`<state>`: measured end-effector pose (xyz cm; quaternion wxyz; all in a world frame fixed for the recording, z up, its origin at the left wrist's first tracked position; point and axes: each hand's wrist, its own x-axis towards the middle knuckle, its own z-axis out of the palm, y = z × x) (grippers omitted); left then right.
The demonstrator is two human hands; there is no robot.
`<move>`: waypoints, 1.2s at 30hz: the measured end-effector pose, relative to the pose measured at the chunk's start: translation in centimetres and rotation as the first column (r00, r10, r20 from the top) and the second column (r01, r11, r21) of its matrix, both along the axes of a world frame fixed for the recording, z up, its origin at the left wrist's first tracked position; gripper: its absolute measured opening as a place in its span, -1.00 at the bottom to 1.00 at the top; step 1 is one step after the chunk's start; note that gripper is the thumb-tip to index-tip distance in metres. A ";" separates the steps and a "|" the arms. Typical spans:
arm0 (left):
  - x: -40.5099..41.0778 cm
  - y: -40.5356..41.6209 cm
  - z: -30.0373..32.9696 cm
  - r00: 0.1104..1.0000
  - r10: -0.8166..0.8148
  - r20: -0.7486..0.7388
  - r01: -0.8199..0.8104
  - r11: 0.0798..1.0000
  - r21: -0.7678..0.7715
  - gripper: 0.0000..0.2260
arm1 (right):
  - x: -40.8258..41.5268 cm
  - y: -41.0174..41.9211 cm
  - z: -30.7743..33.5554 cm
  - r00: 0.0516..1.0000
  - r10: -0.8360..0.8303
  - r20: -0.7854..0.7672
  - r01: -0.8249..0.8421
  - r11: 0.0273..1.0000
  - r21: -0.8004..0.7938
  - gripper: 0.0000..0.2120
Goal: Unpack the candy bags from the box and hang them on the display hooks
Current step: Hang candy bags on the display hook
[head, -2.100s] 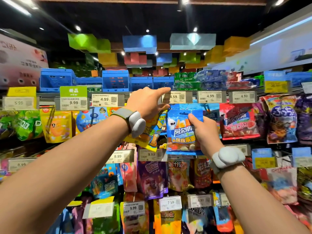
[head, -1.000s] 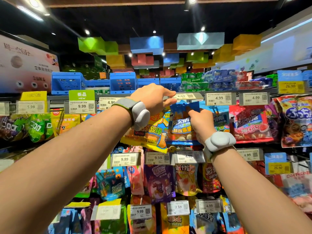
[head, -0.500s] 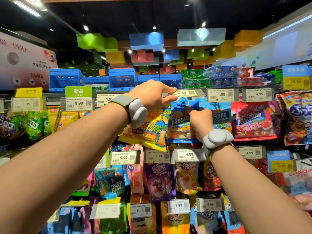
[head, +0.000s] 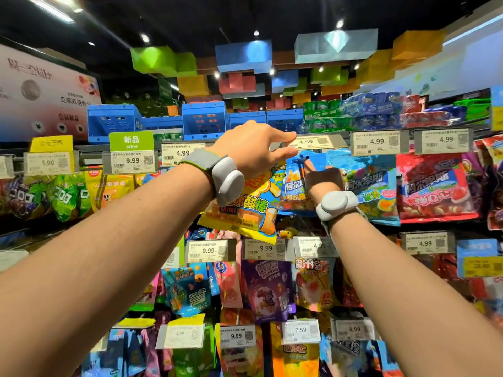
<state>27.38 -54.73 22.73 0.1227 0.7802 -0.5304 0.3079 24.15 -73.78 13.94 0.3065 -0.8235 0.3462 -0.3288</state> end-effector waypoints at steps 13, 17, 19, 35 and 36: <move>0.0 0.1 -0.4 0.998 0.019 0.057 -0.019 1.000 -0.012 -0.55 | 1.2 -1.0 -0.1 0.987 -0.130 -0.099 0.099 0.958 -0.268 -0.58; -0.2 0.3 -0.3 0.998 0.020 0.055 -0.019 1.000 -0.011 -0.54 | 1.3 -1.4 -1.5 0.999 -0.029 0.038 0.031 0.999 -0.034 -0.52; -0.3 0.5 -0.4 0.998 0.024 0.052 -0.024 1.000 -0.002 -0.53 | 0.2 -0.3 -1.8 0.984 -0.089 0.153 0.093 0.995 -0.021 -0.53; -0.3 6.5 -2.8 1.000 -0.008 0.023 0.009 0.999 -0.051 -0.52 | -6.1 11.9 -2.9 0.915 0.064 0.397 -0.102 0.992 0.074 -0.51; -0.2 6.6 -2.9 1.000 -0.006 0.015 0.007 0.999 -0.053 -0.51 | -5.9 12.5 -3.0 0.895 0.095 0.436 -0.158 0.981 0.110 -0.45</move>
